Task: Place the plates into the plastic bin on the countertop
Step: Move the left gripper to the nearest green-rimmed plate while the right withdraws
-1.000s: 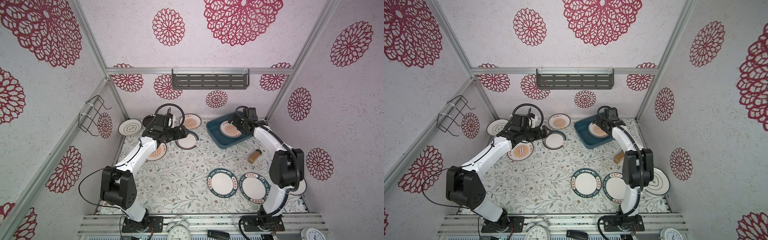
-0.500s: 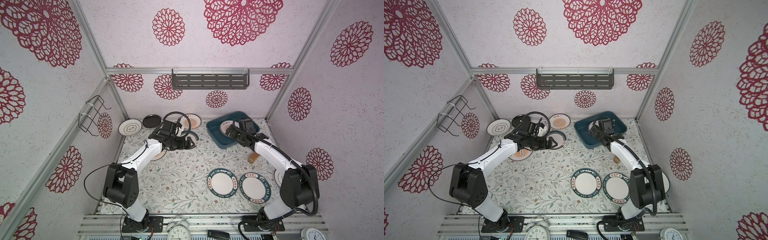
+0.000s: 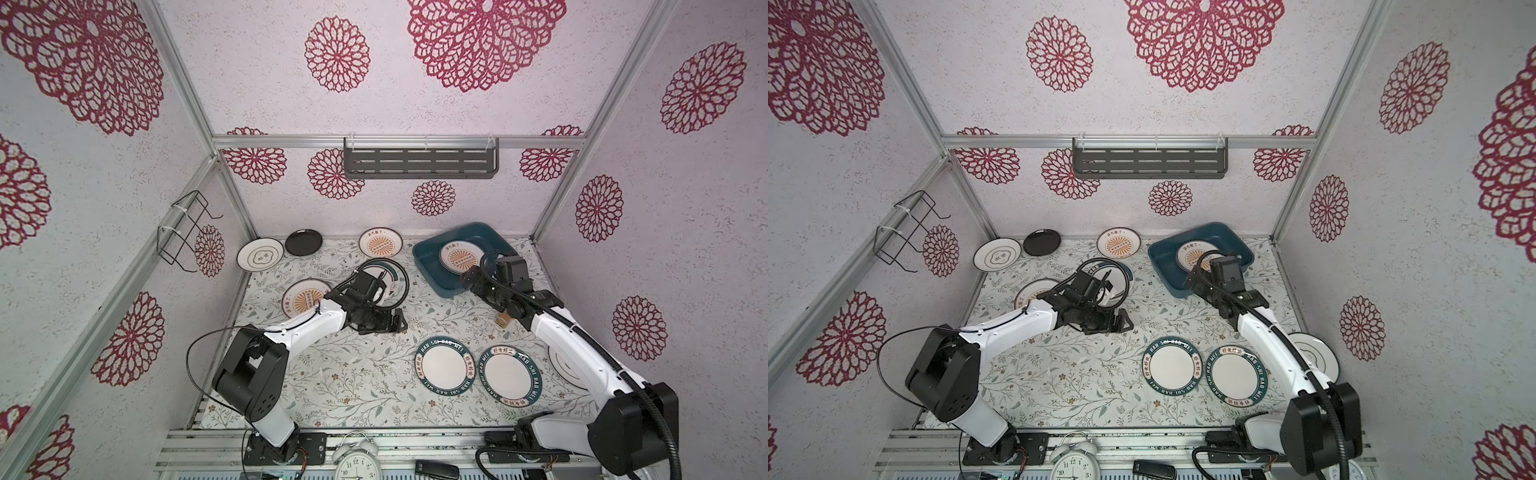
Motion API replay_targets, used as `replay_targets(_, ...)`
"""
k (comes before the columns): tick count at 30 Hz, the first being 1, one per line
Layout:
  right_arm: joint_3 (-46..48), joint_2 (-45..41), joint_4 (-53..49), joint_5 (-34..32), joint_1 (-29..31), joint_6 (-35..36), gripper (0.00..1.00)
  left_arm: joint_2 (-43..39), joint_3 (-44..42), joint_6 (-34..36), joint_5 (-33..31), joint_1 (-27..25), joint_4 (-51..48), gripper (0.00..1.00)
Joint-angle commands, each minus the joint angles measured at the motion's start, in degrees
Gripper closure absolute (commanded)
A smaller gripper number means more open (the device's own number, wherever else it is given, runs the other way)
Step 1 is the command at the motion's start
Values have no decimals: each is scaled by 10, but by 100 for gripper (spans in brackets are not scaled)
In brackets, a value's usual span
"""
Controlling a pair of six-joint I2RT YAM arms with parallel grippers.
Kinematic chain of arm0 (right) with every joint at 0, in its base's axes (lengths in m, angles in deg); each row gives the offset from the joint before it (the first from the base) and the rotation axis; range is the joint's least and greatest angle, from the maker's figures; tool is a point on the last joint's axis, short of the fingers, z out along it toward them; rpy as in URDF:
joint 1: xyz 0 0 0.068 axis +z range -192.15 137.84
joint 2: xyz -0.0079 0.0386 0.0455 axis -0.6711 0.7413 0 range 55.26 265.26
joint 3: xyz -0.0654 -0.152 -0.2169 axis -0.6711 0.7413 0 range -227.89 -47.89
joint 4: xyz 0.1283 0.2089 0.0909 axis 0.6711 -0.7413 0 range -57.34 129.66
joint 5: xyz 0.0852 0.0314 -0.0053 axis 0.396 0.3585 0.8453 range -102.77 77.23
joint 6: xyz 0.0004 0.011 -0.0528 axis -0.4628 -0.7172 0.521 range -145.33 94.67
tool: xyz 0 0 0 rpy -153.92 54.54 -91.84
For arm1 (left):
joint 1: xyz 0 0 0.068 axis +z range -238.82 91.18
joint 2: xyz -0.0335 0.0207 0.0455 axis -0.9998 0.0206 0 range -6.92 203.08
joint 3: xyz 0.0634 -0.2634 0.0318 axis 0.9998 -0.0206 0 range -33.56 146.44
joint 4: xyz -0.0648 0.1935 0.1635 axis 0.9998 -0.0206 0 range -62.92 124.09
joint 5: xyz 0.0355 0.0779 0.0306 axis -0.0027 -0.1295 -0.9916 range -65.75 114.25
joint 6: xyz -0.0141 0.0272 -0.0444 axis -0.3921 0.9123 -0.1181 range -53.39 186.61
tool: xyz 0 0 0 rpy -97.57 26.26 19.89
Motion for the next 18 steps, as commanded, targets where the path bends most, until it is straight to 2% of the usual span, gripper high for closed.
replay_targets(1,23,-34,-15,21,1,16,1,-9,-35,-56,0,-26,87,2)
replay_targets(7,47,-79,-46,33,1,24,1,22,-63,-101,13,-62,166,0)
replay_targets(16,39,-107,-92,27,1,42,1,71,-73,-125,43,-81,230,9)
replay_targets(18,54,-125,-91,21,1,31,1,91,-68,-131,63,-83,250,18)
